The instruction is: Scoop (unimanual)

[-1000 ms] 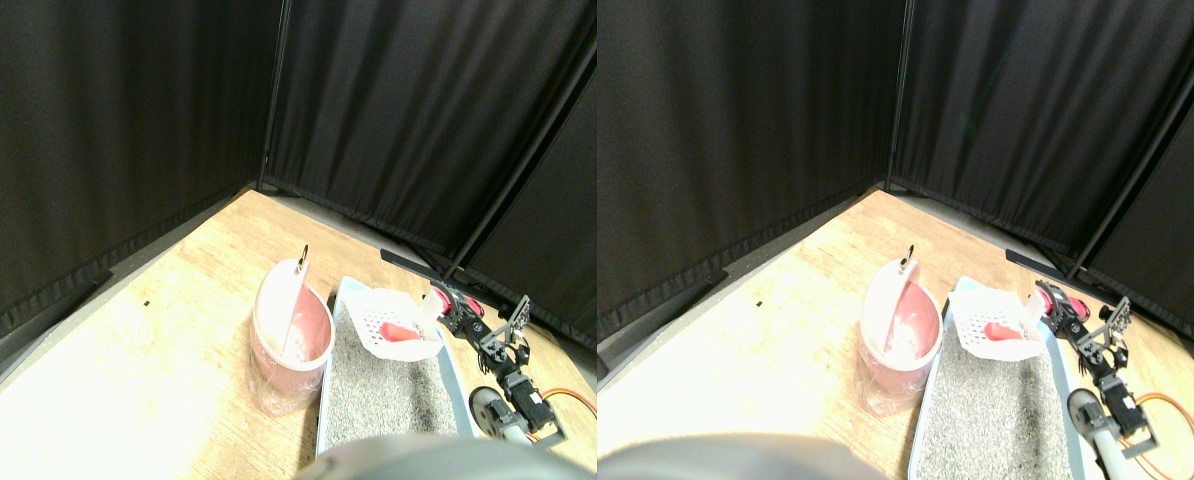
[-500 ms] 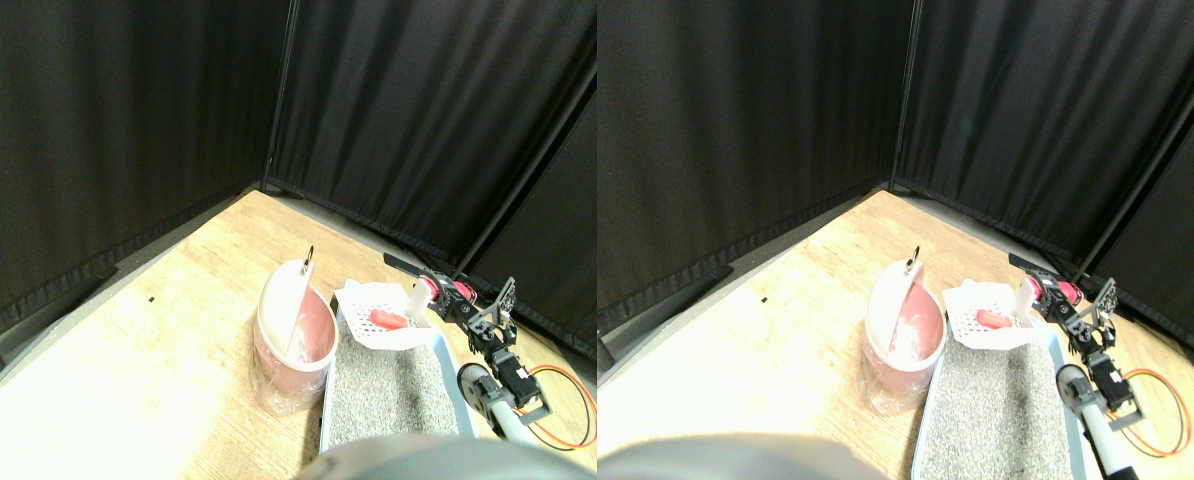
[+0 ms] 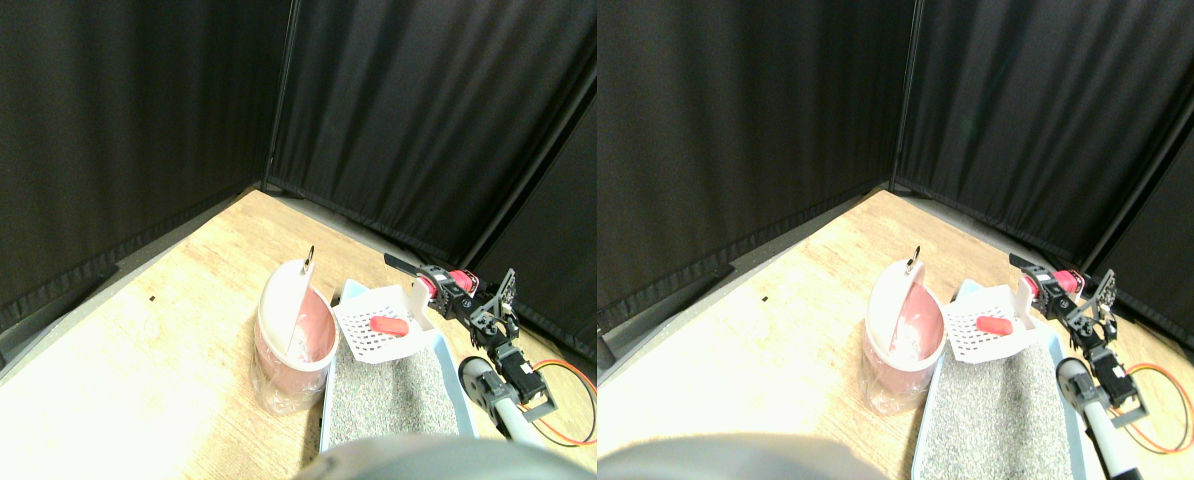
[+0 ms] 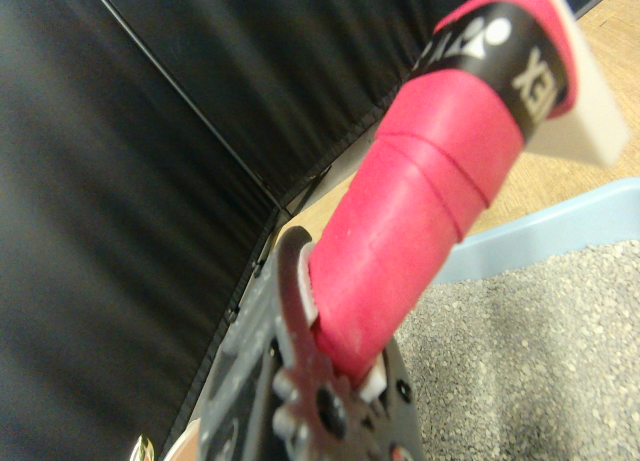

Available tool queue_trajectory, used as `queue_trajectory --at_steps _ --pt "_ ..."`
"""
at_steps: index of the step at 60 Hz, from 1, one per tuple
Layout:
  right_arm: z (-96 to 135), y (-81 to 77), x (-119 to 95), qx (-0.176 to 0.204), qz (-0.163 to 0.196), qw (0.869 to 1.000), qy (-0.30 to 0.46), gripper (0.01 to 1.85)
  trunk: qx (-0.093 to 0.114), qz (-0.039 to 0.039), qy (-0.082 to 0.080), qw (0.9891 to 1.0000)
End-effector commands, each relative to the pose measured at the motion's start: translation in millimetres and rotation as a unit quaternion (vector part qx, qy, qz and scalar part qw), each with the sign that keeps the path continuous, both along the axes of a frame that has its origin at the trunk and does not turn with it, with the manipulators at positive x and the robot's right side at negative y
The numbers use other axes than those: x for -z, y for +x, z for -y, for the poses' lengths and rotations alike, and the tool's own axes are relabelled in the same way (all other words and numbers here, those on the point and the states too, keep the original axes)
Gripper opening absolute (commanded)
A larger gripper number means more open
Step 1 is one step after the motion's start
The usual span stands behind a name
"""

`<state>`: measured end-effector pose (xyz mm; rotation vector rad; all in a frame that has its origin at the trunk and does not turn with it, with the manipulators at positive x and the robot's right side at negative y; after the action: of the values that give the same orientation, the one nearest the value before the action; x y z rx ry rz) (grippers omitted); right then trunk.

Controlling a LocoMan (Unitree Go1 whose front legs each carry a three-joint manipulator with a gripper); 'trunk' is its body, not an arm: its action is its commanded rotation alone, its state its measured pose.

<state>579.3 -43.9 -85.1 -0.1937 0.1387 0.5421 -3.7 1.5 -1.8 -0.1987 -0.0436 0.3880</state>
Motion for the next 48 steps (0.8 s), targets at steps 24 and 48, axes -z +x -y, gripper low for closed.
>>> queue_trajectory --at_steps 24,48 --pt "-21 3.2 -12 0.007 0.003 0.999 -0.051 0.06 -0.008 -0.0040 -0.002 1.0000" --pt "-26 1.8 -17 -0.004 0.048 0.997 -0.061 0.06 -0.008 -0.0031 -0.004 1.0000"
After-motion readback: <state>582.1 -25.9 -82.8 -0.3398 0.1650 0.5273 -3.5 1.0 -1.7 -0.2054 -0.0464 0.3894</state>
